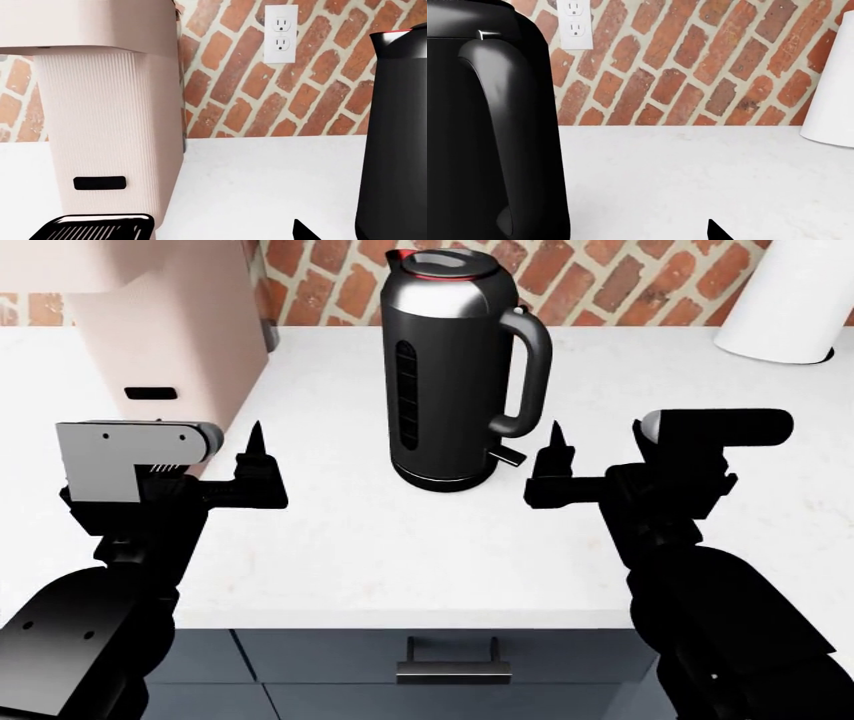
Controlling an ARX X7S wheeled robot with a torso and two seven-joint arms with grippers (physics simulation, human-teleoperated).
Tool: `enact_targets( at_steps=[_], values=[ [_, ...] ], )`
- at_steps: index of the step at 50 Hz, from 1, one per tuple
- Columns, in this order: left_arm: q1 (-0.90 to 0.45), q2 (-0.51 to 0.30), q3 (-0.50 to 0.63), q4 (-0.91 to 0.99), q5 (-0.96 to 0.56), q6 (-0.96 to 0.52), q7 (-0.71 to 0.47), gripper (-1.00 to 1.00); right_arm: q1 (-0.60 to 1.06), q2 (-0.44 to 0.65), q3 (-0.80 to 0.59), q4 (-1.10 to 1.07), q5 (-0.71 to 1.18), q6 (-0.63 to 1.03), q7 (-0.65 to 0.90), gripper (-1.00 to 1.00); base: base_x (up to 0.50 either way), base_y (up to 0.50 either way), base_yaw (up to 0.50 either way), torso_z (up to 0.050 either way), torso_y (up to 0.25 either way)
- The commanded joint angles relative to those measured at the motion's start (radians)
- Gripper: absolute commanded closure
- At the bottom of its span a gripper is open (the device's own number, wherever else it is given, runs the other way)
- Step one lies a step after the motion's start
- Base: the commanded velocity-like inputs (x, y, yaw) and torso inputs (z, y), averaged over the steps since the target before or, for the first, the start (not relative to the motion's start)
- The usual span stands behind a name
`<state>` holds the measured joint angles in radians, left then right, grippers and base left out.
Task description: Press down the lever to turn on the electric kettle.
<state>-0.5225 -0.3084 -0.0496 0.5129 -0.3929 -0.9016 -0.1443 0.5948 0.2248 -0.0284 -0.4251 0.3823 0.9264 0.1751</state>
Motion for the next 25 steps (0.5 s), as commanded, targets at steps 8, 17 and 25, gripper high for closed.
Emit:
enact_targets(
  at_steps=[8,17,25],
  values=[
    [0.006,-0.004,-0.001,0.003,-0.008,0.003,-0.006,-1.00,-0.005,0.004,-0.002,-0.006,0.013,0.002,0.009,-1.00,0.00,0.00,0.00,0.000,0.000],
    [0.008,-0.006,0.001,0.004,-0.011,0.002,-0.009,-1.00,-0.011,0.009,-0.003,-0.016,0.018,-0.006,0.009,1.00,0.00,0.00,0.00,0.000,0.000],
    [0.007,-0.006,0.004,-0.001,-0.014,0.006,-0.010,-1.00,-0.015,0.013,-0.009,-0.019,0.022,-0.008,0.010,1.00,0.00,0.00,0.00,0.000,0.000]
  ],
)
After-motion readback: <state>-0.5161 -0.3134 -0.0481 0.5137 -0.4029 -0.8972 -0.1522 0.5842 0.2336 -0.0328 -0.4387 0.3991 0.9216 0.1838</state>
